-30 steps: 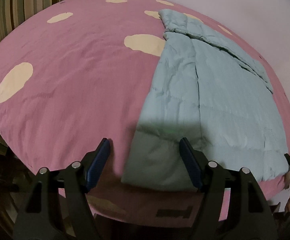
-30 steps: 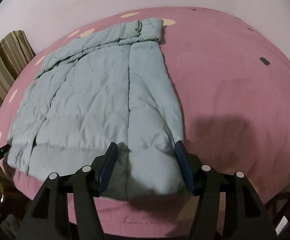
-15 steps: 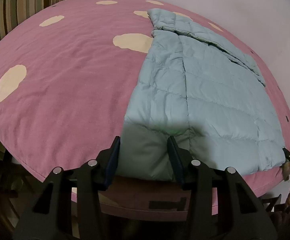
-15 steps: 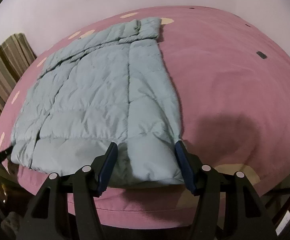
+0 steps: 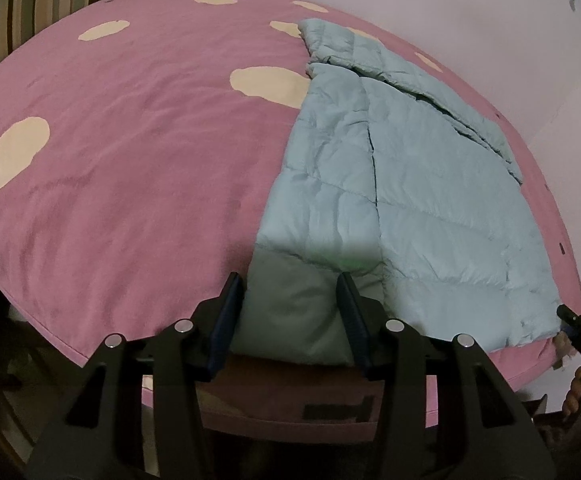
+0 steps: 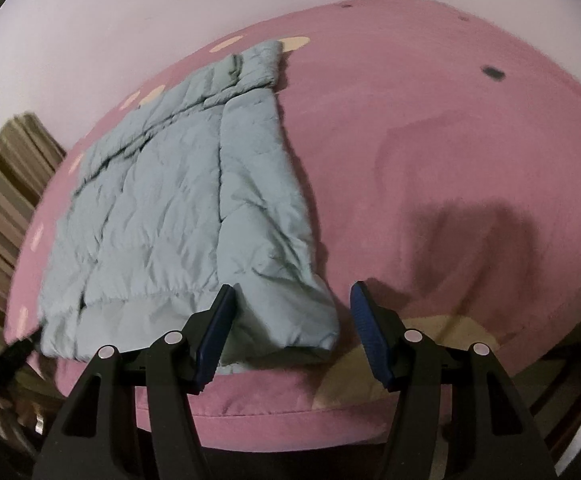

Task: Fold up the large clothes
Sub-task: 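Grasp the hem with the right tool while the left tool grasps it too, lift toward collar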

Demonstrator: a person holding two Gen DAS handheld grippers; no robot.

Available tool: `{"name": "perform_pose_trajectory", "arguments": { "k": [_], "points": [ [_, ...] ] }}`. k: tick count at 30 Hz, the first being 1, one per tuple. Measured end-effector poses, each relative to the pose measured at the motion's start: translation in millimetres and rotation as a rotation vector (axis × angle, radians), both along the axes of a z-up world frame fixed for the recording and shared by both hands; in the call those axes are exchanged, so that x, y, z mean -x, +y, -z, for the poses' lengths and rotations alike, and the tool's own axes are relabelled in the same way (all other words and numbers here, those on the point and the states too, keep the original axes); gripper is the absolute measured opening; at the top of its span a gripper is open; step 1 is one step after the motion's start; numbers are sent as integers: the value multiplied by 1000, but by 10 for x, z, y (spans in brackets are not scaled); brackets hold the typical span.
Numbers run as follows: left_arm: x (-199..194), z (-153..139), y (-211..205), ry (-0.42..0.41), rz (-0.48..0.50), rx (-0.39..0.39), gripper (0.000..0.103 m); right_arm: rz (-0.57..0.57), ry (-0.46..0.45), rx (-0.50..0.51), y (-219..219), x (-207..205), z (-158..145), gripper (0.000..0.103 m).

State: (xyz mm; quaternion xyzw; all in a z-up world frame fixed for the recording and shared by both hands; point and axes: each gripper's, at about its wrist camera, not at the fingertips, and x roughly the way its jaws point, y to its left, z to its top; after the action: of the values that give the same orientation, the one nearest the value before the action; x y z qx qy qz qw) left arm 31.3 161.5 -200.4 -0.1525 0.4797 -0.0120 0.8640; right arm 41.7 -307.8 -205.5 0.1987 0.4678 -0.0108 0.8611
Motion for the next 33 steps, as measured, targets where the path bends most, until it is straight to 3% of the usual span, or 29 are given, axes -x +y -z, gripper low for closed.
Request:
{"name": "perform_pose_trajectory", "arguments": {
  "k": [4,6,9,11,16,23,28,33],
  "points": [
    [4,-6,-71,-3,25,-10,55,4,25,-9,31,8,70,59],
    [7,-11,-106,-8,35,-14,55,-17,22,21,125,10,62,50],
    [7,-3,-99,-9,36,-5,38,-39,22,24,192,3,84,33],
    [3,0,-88,-10,40,12,22,-55,23,-2,218,-18,99,20],
    [19,-62,-130,-35,44,0,8,-72,8,-4,275,-5,72,7],
    [-57,-516,-101,-166,18,-3,5,-65,-96,-105,226,-74,-270,5],
    [-516,-894,-126,-240,33,2,5,-91,-165,-147,199,-439,-574,5],
    [-1149,-975,-214,-258,56,-49,5,-100,-187,-130,217,-1079,-708,5]
  ]
}}
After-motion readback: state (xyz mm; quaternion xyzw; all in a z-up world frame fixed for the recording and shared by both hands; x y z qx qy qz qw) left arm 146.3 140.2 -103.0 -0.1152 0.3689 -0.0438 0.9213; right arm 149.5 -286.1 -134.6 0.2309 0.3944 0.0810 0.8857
